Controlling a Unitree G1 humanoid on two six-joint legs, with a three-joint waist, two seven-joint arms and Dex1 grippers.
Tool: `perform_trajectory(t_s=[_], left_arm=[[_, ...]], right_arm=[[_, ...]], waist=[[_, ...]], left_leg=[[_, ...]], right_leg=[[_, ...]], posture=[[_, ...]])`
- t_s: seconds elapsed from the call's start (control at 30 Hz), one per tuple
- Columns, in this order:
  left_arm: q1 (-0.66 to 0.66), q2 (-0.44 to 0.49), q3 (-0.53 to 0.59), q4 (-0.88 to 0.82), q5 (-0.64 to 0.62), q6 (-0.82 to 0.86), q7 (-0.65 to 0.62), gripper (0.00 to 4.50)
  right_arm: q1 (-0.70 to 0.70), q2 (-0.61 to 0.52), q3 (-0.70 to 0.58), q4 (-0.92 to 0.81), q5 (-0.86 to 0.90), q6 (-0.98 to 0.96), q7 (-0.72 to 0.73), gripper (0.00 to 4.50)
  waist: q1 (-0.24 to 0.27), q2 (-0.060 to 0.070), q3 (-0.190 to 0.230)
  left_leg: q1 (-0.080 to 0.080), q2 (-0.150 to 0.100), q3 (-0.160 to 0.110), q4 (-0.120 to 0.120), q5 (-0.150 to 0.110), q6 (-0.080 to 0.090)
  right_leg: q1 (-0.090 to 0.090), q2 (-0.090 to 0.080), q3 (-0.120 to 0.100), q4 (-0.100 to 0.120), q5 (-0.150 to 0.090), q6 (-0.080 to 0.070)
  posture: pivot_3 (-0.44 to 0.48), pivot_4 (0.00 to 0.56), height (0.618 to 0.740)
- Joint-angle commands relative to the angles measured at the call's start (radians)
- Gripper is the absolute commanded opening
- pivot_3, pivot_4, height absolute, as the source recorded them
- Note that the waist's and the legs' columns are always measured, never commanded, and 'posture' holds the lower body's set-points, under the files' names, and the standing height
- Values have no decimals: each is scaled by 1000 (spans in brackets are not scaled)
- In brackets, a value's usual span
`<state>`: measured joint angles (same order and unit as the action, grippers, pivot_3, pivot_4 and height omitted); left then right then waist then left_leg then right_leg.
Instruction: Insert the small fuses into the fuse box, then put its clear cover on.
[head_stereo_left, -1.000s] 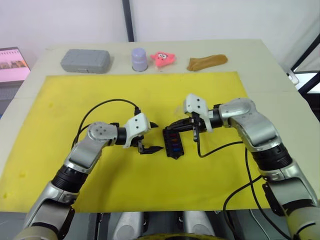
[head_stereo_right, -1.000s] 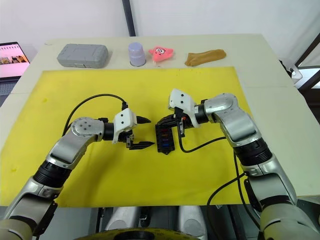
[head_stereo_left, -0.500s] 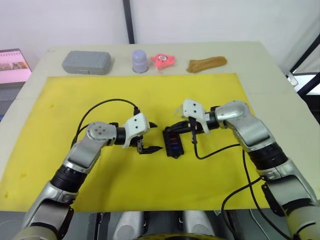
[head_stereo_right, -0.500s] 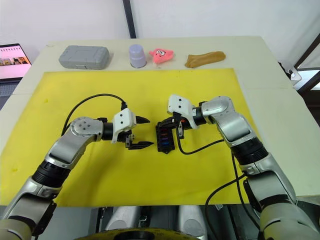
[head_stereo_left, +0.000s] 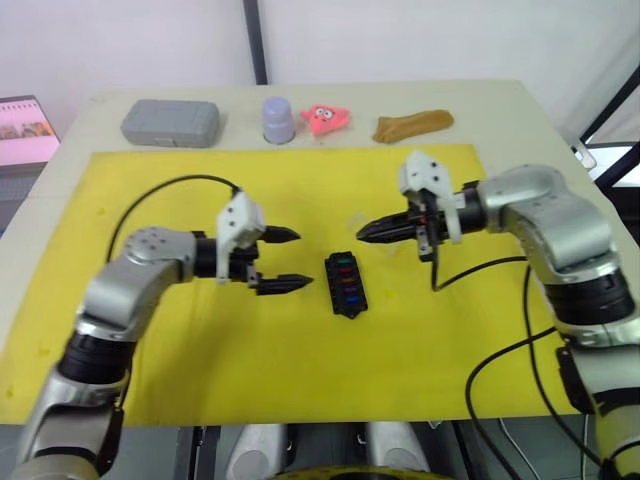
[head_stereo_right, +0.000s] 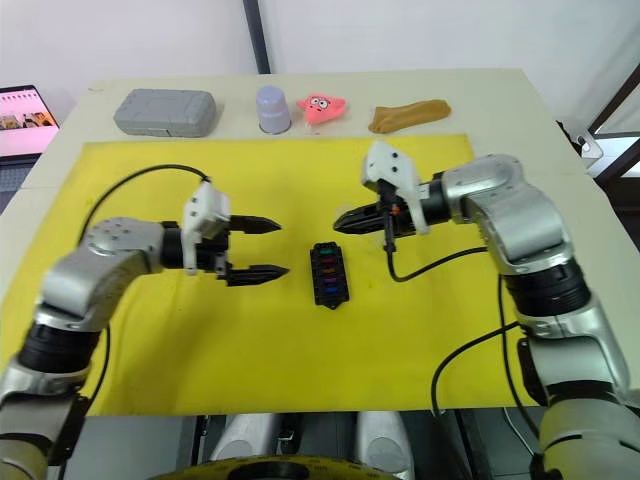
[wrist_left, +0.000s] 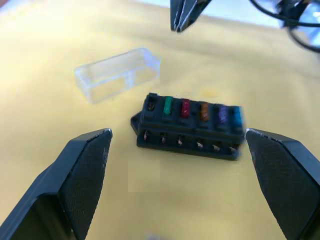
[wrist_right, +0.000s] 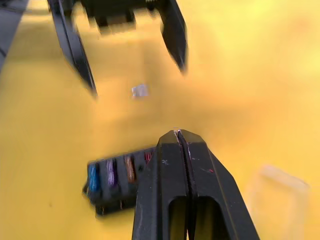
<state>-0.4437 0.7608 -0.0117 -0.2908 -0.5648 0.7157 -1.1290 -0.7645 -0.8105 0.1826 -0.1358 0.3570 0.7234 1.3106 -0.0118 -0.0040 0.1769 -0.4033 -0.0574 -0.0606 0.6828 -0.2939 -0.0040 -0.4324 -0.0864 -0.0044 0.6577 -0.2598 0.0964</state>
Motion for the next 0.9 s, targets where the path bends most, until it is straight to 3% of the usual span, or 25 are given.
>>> perform_trajectory(t_s=[0.03,0.1,0.2,0.43,0.67,0.77,0.9], left_arm=[[46,124,141,-35,-117,121,-52,4500],[81,189,211,-19,-167,183,-62,4500],[160,280,309,12,-201,229,-97,4500],[371,406,490,157,-124,136,-175,4500],[402,383,490,153,-131,106,-169,4500],[358,347,434,128,-150,119,-145,4500],[189,199,248,125,-205,232,-71,4500]], right_arm=[[34,-95,-66,-4,-9,-83,39,25],[67,-146,-95,6,-1,-116,59,25],[127,-219,-131,34,-15,-178,82,836],[229,-348,-200,176,-69,-306,88,4314],[220,-353,-195,203,-75,-330,81,4423],[182,-323,-178,155,-58,-305,74,4423],[86,-223,-122,22,2,-217,68,4423]], waist=[[-1,1,0],[-1,1,1],[0,1,1],[0,2,1],[0,3,1],[0,4,2],[1,5,1]], left_leg=[[0,0,0,0,0,0],[0,0,0,0,0,1],[0,0,0,0,0,1],[0,0,1,-1,-1,1],[0,1,1,-1,-1,1],[0,1,1,-1,-1,1],[0,1,1,-1,-1,1]], right_leg=[[0,0,0,0,0,0],[0,0,0,0,0,0],[0,0,0,0,0,0],[1,-1,0,-2,0,0],[0,-1,0,-2,0,0],[0,-2,0,-2,0,0],[1,-1,0,-2,0,0]], posture=[[0,150,731],[0,150,731],[0,150,731],[0,150,731],[0,150,731],[0,150,731],[0,150,731]])
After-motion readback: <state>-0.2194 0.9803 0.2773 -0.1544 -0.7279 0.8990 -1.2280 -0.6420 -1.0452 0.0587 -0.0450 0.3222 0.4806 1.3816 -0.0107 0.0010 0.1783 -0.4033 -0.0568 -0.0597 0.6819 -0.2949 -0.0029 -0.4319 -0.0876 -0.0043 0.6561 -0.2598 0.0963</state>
